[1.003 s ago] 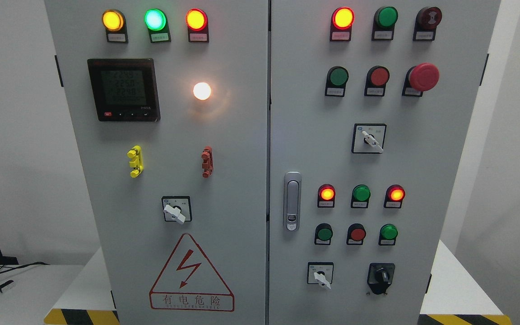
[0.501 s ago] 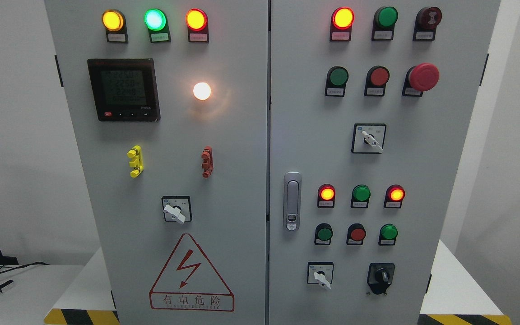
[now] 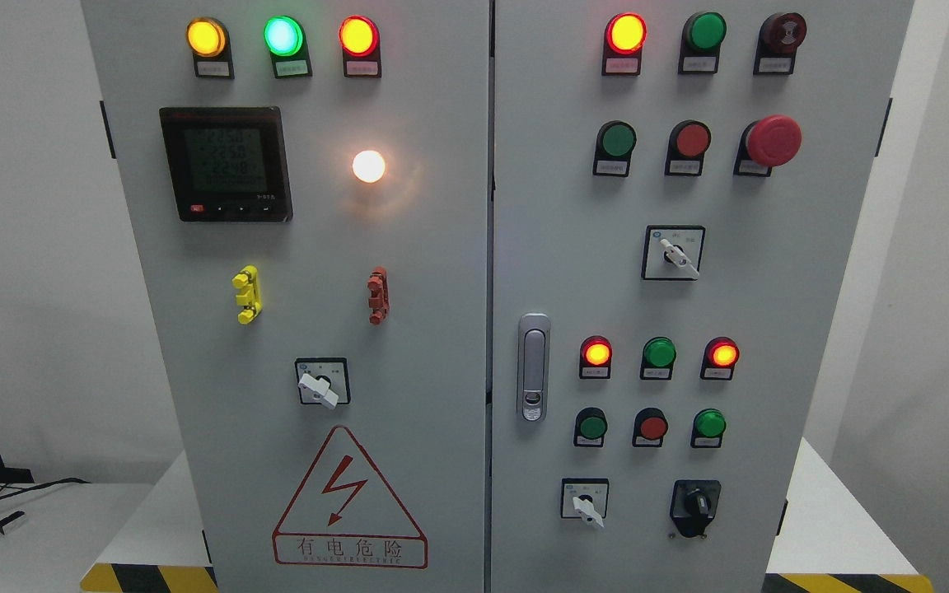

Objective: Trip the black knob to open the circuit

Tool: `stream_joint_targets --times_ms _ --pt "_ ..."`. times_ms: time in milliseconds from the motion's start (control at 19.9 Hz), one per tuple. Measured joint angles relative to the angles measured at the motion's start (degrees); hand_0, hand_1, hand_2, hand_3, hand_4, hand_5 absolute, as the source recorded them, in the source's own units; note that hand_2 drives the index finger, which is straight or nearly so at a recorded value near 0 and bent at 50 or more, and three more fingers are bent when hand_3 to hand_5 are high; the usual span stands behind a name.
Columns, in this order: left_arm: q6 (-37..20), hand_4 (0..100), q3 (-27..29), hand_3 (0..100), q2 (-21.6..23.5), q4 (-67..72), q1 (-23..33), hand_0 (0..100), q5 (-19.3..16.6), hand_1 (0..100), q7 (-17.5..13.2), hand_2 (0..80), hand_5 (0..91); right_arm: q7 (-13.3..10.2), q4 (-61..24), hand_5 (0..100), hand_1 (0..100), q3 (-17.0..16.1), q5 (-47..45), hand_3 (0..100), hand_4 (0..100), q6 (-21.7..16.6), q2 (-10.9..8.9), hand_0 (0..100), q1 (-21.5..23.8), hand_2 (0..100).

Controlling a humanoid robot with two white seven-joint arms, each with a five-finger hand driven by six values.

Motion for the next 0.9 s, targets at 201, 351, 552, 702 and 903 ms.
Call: stream_joint_targets --times_ms 201,351,552,702,903 --pt "0.0 0 0.0 0 0.0 0.0 0.0 12 0.0 39 0.0 0.0 0.0 1.8 -9.9 27 32 -1.5 -0.2 34 26 -0.2 -0.56 19 6.1 23" --pt "0.0 0 0.0 0 0.0 0.0 0.0 12 0.0 39 0.0 0.0 0.0 3.5 -18.1 29 36 -2.9 -0.4 37 30 -2.0 -1.30 19 10.7 25" --pt "0.0 0 0.0 0 0.0 0.0 0.0 12 0.0 39 0.0 0.0 0.0 5.3 -28.6 37 50 -4.4 -0.4 49 41 -7.1 -2.08 16 16.4 35" --pt "0.0 0 0.0 0 0.0 0.0 0.0 12 0.0 39 0.0 0.0 0.0 5.6 -36.4 39 52 -5.5 -0.5 50 43 -8.4 -2.51 16 20.0 36" --pt "0.0 0 0.0 0 0.0 0.0 0.0 12 0.0 39 0.0 0.0 0.0 5.7 -46.5 42 55 -7.3 -0.6 54 46 -8.9 -2.93 18 23.0 39"
